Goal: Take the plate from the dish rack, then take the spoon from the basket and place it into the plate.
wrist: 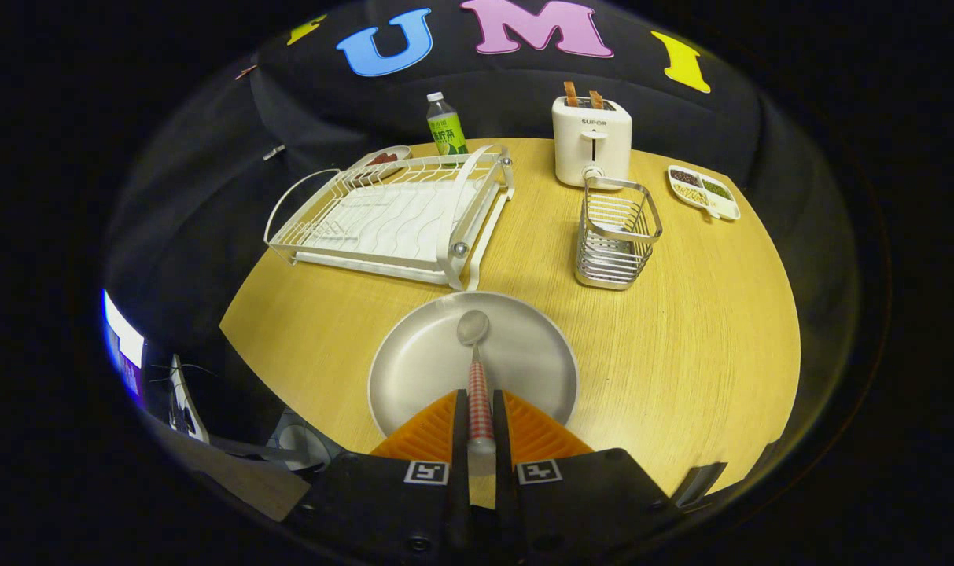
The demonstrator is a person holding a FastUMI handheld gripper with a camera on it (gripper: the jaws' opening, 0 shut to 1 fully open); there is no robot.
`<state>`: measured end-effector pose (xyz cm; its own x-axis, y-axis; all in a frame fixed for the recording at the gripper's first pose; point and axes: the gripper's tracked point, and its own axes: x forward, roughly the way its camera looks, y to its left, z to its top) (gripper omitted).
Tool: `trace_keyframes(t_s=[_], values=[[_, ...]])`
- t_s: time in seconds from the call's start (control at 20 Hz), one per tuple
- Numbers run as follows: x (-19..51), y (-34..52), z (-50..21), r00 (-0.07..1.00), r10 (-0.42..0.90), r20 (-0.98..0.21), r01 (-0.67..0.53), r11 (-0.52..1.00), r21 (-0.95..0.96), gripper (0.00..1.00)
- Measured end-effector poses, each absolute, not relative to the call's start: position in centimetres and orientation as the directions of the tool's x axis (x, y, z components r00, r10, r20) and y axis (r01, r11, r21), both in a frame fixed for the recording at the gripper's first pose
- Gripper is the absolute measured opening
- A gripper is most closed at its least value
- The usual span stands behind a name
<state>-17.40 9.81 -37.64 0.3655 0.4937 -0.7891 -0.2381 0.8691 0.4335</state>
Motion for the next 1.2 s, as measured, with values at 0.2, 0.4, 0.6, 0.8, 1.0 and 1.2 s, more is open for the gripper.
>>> trace_keyframes(t_s=[0.2, 0.4, 0.6, 0.8, 1.0, 1.2], values=[[-18.5, 9.6, -39.0, 0.335, 0.467, -0.819, -0.237, 0.882, 0.406, 0.20], [-18.0, 9.7, -39.0, 0.354, 0.463, -0.813, -0.213, 0.886, 0.412, 0.36], [-17.9, 9.8, -38.8, 0.363, 0.458, -0.812, -0.213, 0.889, 0.406, 0.82], [-17.4, 9.7, -38.3, 0.385, 0.452, -0.805, -0.211, 0.892, 0.400, 0.95], [-15.9, 8.9, -36.4, 0.445, 0.436, -0.782, -0.207, 0.900, 0.384, 0.97], [-13.0, 7.6, -32.7, 0.536, 0.403, -0.742, -0.207, 0.915, 0.347, 0.98]])
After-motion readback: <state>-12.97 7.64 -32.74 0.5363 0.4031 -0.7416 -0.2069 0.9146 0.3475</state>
